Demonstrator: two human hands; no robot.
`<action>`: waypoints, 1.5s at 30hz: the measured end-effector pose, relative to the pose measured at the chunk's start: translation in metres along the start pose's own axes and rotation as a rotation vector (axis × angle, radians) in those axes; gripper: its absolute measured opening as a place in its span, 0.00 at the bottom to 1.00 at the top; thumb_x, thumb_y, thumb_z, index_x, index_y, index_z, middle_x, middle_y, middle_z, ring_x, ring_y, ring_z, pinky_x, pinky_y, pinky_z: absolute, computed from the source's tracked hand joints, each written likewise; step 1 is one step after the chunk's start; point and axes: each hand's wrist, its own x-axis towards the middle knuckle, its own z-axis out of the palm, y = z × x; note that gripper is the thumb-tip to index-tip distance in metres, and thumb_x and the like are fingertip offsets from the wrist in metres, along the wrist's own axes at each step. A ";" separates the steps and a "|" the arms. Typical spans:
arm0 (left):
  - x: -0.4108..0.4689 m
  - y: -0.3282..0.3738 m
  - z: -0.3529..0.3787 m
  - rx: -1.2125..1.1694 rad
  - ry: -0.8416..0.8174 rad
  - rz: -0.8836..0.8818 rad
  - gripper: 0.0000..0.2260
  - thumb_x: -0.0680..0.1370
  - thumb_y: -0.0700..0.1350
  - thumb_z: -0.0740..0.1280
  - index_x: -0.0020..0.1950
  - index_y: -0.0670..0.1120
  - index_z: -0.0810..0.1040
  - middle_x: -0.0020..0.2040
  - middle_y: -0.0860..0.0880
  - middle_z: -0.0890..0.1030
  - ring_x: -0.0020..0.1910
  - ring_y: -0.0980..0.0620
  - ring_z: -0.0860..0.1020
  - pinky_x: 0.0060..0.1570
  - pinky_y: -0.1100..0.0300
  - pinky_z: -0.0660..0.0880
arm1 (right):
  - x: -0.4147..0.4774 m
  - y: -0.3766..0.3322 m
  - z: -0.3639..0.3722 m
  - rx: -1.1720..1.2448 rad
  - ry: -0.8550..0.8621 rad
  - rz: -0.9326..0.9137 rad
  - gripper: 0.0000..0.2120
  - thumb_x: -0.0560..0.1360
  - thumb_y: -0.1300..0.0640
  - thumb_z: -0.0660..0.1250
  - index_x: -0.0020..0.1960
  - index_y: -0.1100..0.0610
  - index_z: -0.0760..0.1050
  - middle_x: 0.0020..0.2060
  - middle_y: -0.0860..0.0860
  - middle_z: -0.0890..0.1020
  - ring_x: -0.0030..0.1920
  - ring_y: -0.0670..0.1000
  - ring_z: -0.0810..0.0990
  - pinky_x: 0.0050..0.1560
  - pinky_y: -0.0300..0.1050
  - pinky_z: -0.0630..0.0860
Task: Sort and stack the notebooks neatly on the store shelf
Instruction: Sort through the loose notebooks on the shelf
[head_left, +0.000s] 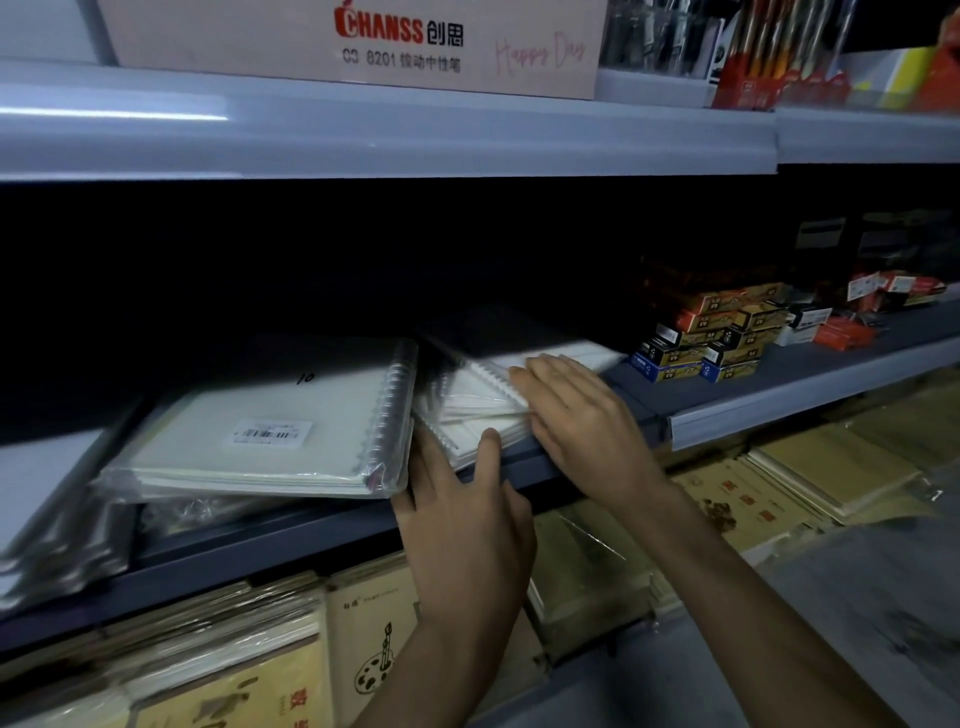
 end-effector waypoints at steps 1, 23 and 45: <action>0.001 -0.001 -0.001 -0.008 -0.004 0.007 0.21 0.78 0.51 0.63 0.71 0.54 0.72 0.72 0.32 0.70 0.69 0.34 0.73 0.67 0.41 0.67 | 0.002 0.002 0.000 0.008 -0.012 -0.019 0.23 0.74 0.68 0.70 0.69 0.63 0.76 0.63 0.60 0.81 0.64 0.60 0.80 0.72 0.55 0.72; 0.007 0.018 0.024 -0.203 0.105 0.283 0.12 0.77 0.45 0.61 0.55 0.49 0.82 0.68 0.43 0.81 0.68 0.48 0.77 0.67 0.49 0.72 | -0.006 0.010 -0.016 0.032 -0.036 0.399 0.29 0.75 0.50 0.75 0.73 0.50 0.71 0.69 0.52 0.75 0.73 0.57 0.68 0.75 0.60 0.62; 0.031 0.034 0.034 0.123 0.091 -0.109 0.32 0.74 0.68 0.69 0.53 0.37 0.77 0.51 0.37 0.78 0.55 0.35 0.76 0.56 0.39 0.69 | -0.004 0.030 0.002 0.273 -0.377 0.978 0.26 0.78 0.48 0.61 0.75 0.52 0.67 0.74 0.52 0.69 0.75 0.57 0.61 0.75 0.53 0.58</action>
